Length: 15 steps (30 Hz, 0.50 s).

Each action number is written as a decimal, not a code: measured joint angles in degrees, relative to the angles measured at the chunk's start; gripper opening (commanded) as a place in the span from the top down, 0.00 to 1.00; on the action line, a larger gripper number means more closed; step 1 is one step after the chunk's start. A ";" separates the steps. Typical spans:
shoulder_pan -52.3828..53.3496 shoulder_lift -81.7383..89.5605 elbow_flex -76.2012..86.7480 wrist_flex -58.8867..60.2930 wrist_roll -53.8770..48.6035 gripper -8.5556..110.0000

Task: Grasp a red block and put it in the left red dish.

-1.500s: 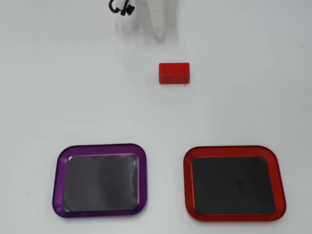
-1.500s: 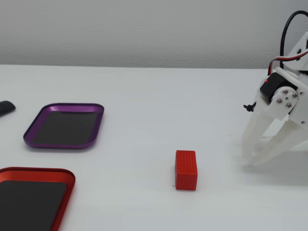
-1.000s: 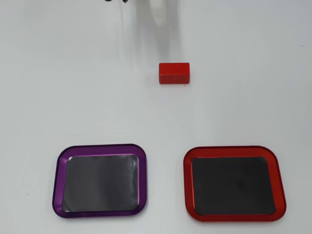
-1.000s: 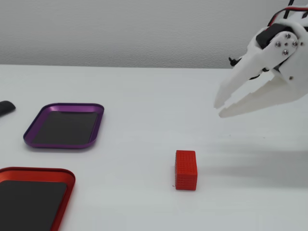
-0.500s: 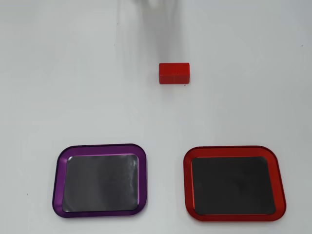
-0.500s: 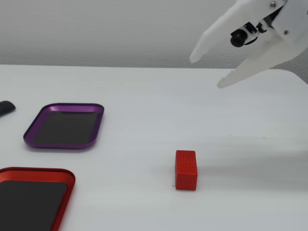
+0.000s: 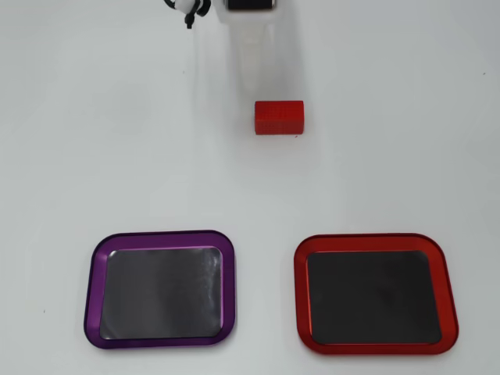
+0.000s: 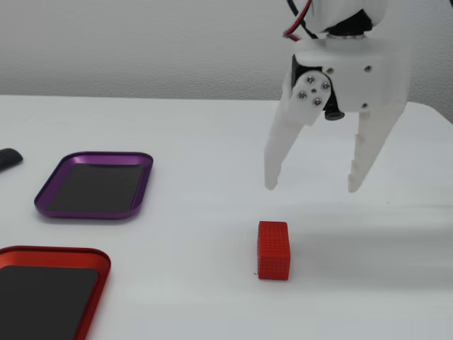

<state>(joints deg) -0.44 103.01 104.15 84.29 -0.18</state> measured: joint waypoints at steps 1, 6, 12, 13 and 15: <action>-1.05 -1.14 -0.09 -0.18 0.35 0.69; -6.33 -3.96 -0.26 -5.36 3.52 0.69; -9.58 -4.31 0.79 -15.82 3.87 0.69; -9.49 -4.31 1.41 -16.79 3.87 0.69; -9.05 -4.31 2.72 -19.51 3.78 0.69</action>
<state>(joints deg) -9.49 98.70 106.88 64.78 3.60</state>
